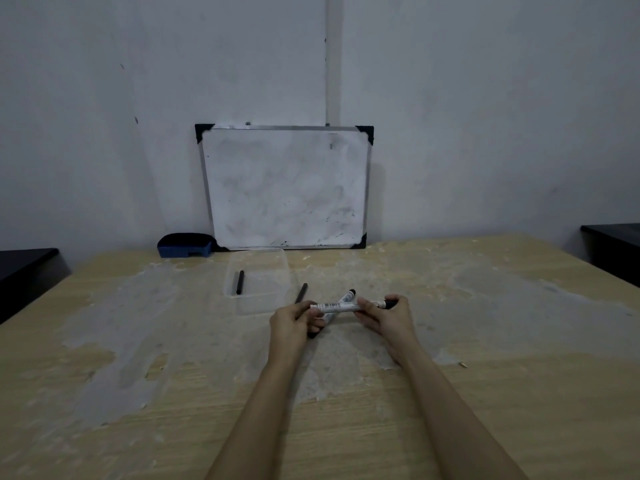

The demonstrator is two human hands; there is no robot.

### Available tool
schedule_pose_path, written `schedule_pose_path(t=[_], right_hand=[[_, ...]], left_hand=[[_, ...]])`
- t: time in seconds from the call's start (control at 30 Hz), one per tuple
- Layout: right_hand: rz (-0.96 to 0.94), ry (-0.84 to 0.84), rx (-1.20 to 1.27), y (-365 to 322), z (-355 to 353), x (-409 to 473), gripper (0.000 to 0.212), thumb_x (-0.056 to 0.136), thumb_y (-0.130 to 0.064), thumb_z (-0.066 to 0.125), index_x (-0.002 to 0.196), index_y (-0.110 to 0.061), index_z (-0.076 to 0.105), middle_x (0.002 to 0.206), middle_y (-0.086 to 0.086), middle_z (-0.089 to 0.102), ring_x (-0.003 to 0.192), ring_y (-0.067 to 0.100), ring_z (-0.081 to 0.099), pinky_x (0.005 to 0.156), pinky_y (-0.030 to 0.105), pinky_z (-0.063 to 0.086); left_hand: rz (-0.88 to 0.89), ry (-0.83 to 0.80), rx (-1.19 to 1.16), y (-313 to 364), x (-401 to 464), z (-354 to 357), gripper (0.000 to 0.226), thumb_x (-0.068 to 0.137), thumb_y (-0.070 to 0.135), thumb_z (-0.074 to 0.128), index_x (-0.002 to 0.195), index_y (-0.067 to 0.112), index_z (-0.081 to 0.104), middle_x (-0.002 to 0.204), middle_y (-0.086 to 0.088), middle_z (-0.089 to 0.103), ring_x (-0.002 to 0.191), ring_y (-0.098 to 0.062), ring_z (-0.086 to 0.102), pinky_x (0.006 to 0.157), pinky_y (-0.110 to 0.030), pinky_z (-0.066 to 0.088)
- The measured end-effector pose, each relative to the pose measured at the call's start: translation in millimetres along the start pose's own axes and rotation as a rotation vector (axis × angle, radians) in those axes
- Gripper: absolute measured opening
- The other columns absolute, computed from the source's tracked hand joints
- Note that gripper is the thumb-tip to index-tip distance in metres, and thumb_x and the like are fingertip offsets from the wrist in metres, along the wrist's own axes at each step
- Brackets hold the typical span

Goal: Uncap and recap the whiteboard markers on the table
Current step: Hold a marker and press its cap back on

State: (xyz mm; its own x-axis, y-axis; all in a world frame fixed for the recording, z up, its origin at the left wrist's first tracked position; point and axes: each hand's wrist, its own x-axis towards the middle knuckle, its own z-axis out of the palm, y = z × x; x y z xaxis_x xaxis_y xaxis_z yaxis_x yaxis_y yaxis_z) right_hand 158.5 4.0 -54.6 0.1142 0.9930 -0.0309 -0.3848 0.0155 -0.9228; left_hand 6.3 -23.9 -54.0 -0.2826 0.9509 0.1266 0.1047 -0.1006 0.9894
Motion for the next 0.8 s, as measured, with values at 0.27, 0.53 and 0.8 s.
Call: schedule_pose_path(t=[0.27, 0.53, 0.8], right_hand=[[-0.030, -0.014, 0.003, -2.0, -0.8, -1.8, 0.044, 0.077, 0.005, 0.066, 0.099, -0.010, 0.031, 0.084, 0.006, 0.046, 0.064, 0.017, 0.063, 0.052, 0.017, 0.058], [-0.018, -0.026, 0.003, 0.5, -2.8, 2.1, 0.038, 0.076, 0.004, 0.067, 0.081, -0.016, 0.036, 0.086, 0.008, 0.048, 0.048, 0.010, 0.068, 0.052, 0.019, 0.059], [-0.056, 0.112, 0.032, -4.2, 4.3, -1.3, 0.045, 0.074, 0.001, 0.071, 0.100, -0.008, 0.035, 0.104, 0.019, 0.049, 0.072, 0.022, 0.061, 0.048, 0.014, 0.056]], left_hand=[[-0.006, -0.073, -0.009, -0.5, 1.2, -3.8, 0.019, 0.089, -0.007, 0.049, 0.099, -0.010, 0.064, 0.062, -0.009, 0.062, 0.035, 0.002, 0.054, 0.043, -0.008, 0.047], [-0.004, -0.086, -0.019, 1.5, 1.3, -3.4, 0.019, 0.089, -0.006, 0.049, 0.098, -0.011, 0.065, 0.063, -0.009, 0.062, 0.035, 0.002, 0.054, 0.043, -0.008, 0.046], [0.107, 0.001, 0.189, 1.8, 2.6, 3.2, 0.025, 0.091, 0.018, 0.055, 0.107, 0.001, 0.062, 0.091, -0.013, 0.069, 0.075, -0.009, 0.066, 0.066, -0.020, 0.048]])
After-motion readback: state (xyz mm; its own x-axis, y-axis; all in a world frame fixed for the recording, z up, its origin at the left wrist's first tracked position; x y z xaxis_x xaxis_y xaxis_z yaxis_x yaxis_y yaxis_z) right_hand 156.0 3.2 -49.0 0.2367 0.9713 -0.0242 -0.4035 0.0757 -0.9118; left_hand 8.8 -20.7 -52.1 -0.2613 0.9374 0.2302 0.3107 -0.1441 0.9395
